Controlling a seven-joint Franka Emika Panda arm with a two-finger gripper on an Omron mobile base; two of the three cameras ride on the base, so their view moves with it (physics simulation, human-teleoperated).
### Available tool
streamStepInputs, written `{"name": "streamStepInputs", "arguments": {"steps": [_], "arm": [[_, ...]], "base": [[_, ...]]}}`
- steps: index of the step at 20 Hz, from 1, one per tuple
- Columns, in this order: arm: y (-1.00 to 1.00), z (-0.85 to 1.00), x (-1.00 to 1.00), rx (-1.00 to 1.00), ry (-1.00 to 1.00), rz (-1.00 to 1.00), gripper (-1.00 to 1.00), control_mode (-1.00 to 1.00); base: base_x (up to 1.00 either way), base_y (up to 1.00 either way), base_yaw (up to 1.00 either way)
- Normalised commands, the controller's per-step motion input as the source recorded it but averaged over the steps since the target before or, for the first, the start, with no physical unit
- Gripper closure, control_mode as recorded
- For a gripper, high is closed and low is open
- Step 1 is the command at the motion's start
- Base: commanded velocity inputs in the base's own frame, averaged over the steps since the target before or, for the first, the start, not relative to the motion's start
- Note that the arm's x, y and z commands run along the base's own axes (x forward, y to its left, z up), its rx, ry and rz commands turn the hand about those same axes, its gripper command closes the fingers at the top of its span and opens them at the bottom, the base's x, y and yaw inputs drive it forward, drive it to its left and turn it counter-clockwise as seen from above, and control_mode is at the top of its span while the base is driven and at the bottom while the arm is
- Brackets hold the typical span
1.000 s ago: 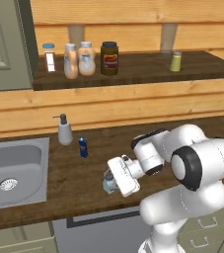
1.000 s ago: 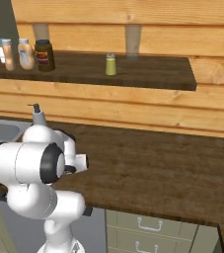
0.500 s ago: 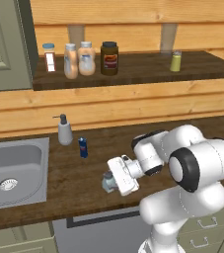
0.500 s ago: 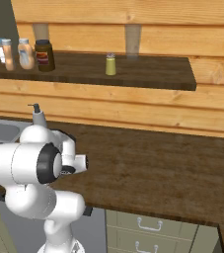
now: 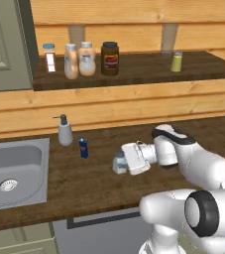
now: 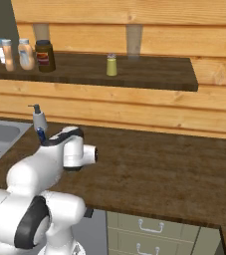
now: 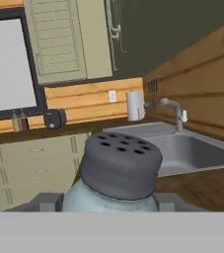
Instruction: Put the shaker and condiment bottle from the counter next to their counterparts in the cabinet.
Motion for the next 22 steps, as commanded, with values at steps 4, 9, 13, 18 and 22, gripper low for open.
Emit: {"name": "streamStepInputs", "arguments": {"steps": [4, 9, 13, 18, 22], "arm": [[-0.61, 0.94, -0.10, -0.09, 0.21, -0.30, 1.00, -1.00], [-0.78, 0.79, -0.06, -0.07, 0.25, -0.35, 1.00, -1.00], [-0.92, 0.75, -0.08, -0.04, 0.15, -0.37, 1.00, -1.00], [-0.94, 0.71, -0.30, -0.06, -0.04, -0.36, 1.00, -1.00], [-0.80, 0.61, -0.39, -0.07, -0.17, -0.34, 1.00, -1.00]], "base": [[0.00, 0.00, 0.00], [0.00, 0.00, 0.00], [0.00, 0.00, 0.00], [0.00, 0.00, 0.00], [0.00, 0.00, 0.00]]}}
